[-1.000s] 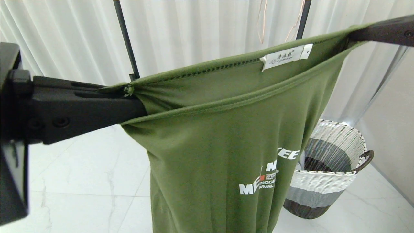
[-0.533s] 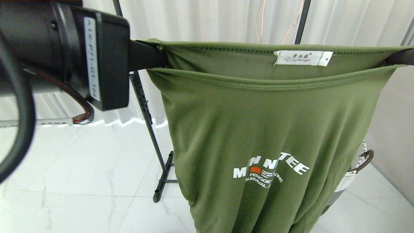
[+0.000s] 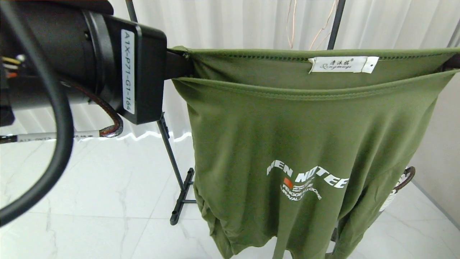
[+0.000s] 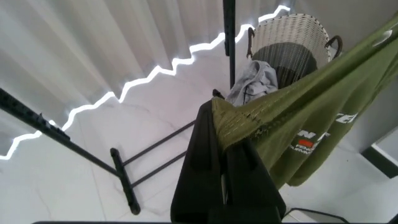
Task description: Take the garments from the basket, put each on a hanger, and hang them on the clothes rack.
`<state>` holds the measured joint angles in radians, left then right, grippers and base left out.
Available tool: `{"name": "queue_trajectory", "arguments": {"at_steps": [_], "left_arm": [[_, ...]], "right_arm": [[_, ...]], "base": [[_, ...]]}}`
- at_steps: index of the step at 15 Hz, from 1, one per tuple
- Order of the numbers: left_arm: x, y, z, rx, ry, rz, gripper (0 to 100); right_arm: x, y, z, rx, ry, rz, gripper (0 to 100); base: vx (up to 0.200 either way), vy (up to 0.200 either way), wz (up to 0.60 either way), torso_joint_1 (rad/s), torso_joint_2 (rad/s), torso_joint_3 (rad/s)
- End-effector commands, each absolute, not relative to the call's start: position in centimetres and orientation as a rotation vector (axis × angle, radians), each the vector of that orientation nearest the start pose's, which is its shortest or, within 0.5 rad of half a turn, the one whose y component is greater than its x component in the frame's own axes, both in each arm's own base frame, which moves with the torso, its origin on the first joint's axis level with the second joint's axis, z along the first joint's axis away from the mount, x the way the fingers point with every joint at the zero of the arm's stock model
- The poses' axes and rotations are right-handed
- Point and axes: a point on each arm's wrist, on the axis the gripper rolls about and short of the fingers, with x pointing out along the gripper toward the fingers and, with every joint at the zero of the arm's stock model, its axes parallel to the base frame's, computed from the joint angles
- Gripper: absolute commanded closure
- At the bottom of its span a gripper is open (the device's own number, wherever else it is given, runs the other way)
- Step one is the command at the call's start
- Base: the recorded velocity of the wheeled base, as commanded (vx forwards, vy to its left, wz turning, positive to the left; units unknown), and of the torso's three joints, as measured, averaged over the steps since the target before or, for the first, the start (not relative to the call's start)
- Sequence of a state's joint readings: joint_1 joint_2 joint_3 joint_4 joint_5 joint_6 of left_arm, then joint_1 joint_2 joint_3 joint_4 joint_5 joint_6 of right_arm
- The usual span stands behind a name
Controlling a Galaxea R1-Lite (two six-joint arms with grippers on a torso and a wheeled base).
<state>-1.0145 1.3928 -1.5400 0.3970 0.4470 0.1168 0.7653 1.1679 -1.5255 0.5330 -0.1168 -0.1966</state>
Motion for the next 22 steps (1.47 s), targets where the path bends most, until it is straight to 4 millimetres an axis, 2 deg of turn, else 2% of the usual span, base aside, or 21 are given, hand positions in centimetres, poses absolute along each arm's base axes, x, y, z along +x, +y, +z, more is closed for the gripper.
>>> {"name": "queue_trajectory", "arguments": {"at_steps": [1,8,9,10,12,14,18,22], "left_arm": [[11.7,-17.0,37.1,0.282,0.156,-0.574,100],[12.3,-16.5,37.0,0.287,0.157,-0.478,100],[12.3,-15.9,37.0,0.284,0.157,-0.463,100],[12.4,-15.1,36.7,0.299,0.164,-0.435,100],[12.4,-12.6,35.4,0.367,0.187,-0.358,100],[11.9,-10.4,34.5,0.4,0.201,-0.294,100],[11.9,-8.4,35.2,0.367,0.182,-0.197,100],[10.9,-7.4,35.7,0.383,0.148,-0.189,100]], "right_arm": [[8.8,8.1,39.0,-0.265,0.097,0.663,0],[7.5,7.1,38.1,-0.274,0.099,0.679,0],[7.7,6.9,37.8,-0.288,0.127,0.622,0],[8.1,6.2,37.2,-0.324,0.198,0.475,0],[8.6,5.2,35.4,-0.404,0.331,0.248,0],[9.2,4.4,34.1,-0.437,0.388,0.106,0],[8.3,2.8,32.9,-0.44,0.424,0.0,0],[7.4,2.0,32.9,-0.417,0.409,-0.042,0]], "base": [[0.0,0.0,0.0,0.0,0.0,0.0],[0.0,0.0,0.0,0.0,0.0,0.0],[0.0,0.0,0.0,0.0,0.0,0.0],[0.0,0.0,0.0,0.0,0.0,0.0],[0.0,0.0,0.0,0.0,0.0,0.0],[0.0,0.0,0.0,0.0,0.0,0.0],[0.0,0.0,0.0,0.0,0.0,0.0],[0.0,0.0,0.0,0.0,0.0,0.0]]}}
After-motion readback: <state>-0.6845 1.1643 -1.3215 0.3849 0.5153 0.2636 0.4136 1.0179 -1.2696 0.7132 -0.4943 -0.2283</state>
